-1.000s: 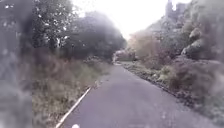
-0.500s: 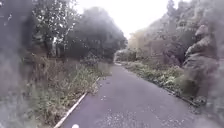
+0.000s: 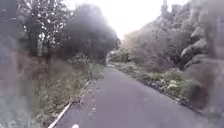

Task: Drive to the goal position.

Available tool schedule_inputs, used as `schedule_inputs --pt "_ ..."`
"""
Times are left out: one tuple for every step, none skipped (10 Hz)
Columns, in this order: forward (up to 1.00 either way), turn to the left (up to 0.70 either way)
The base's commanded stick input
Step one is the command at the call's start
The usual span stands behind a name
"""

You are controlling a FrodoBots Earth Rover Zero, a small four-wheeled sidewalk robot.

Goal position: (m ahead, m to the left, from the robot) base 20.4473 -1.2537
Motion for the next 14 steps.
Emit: schedule_inputs --pt "0.85 0.01" --pt "0.85 0.01" --pt "0.85 0.01" --pt "0.85 0.01" --pt "0.85 0.01" --pt "0.85 0.01" --pt "0.85 0.01" --pt "0.85 0.01" --pt "0.85 0.01" --pt "0.85 0.01" --pt "0.85 0.01" --pt "0.85 0.01" --pt "0.85 0.01" --pt "0.85 0.01"
